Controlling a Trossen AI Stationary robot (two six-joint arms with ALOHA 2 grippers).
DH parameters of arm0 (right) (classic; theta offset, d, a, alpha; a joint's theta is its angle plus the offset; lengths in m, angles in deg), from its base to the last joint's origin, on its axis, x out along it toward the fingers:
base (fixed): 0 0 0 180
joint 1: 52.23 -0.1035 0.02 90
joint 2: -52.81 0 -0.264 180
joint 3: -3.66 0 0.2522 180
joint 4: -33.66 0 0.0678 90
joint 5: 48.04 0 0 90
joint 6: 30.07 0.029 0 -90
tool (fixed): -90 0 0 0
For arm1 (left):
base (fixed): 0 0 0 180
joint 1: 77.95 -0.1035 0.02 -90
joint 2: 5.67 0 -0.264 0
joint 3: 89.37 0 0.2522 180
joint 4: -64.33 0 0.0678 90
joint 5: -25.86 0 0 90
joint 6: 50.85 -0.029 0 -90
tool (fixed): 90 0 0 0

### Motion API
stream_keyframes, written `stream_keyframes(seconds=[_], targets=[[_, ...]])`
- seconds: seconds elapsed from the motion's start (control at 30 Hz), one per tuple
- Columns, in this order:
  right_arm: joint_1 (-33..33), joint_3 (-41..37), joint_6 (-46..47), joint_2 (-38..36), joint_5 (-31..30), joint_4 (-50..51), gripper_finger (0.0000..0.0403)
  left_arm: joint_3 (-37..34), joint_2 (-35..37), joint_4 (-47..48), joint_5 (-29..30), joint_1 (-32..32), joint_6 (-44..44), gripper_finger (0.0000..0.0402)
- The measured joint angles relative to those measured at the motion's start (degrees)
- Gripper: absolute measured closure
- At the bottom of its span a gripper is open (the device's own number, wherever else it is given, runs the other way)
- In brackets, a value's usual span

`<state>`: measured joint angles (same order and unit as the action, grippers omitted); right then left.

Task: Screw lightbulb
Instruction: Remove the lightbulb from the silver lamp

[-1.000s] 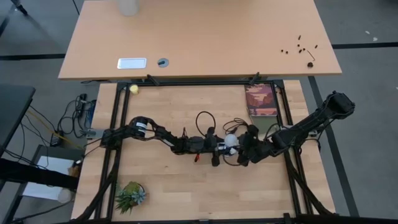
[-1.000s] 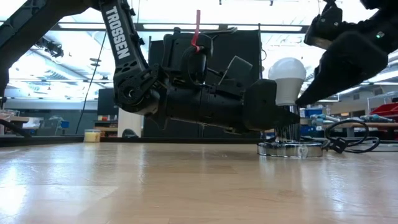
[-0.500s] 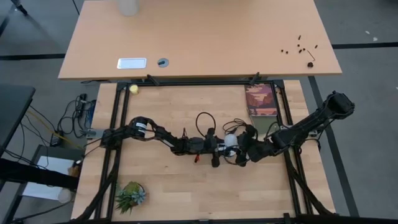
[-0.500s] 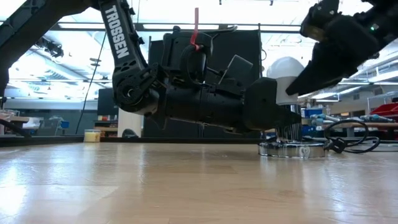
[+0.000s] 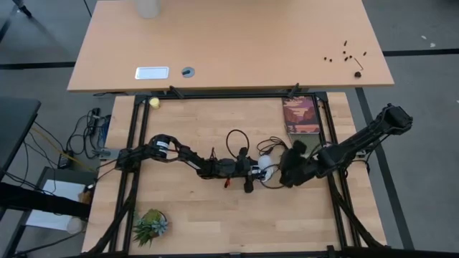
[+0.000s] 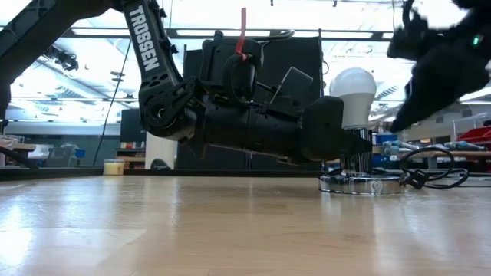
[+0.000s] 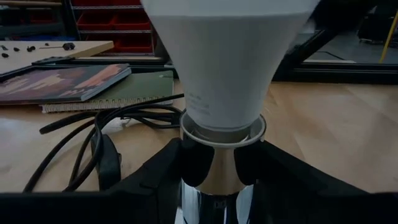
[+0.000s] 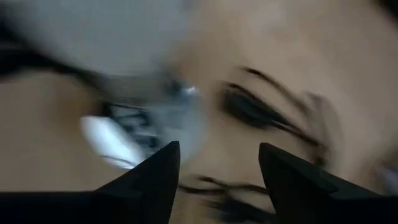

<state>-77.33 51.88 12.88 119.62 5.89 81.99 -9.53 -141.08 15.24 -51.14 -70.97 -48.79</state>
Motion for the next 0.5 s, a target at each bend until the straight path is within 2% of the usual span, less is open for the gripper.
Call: stream_keyframes(seconds=[0.13,0.27,0.5], targets=[[0.0,0.0,-7.6,0.7,6.1,-12.7,0.0174,0.0,0.0,0.0,0.1,0.0,-0.1,0.0213],[0.5,0.0,-11.9,2.4,7.5,-19.7,0.0174,0.0,0.0,0.0,0.2,0.0,-0.1,0.0213],[3.9,0.0,-16.8,5.2,6.5,-21.1,0.0174,0.0,0.0,0.0,0.3,0.0,-0.1,0.0213]])
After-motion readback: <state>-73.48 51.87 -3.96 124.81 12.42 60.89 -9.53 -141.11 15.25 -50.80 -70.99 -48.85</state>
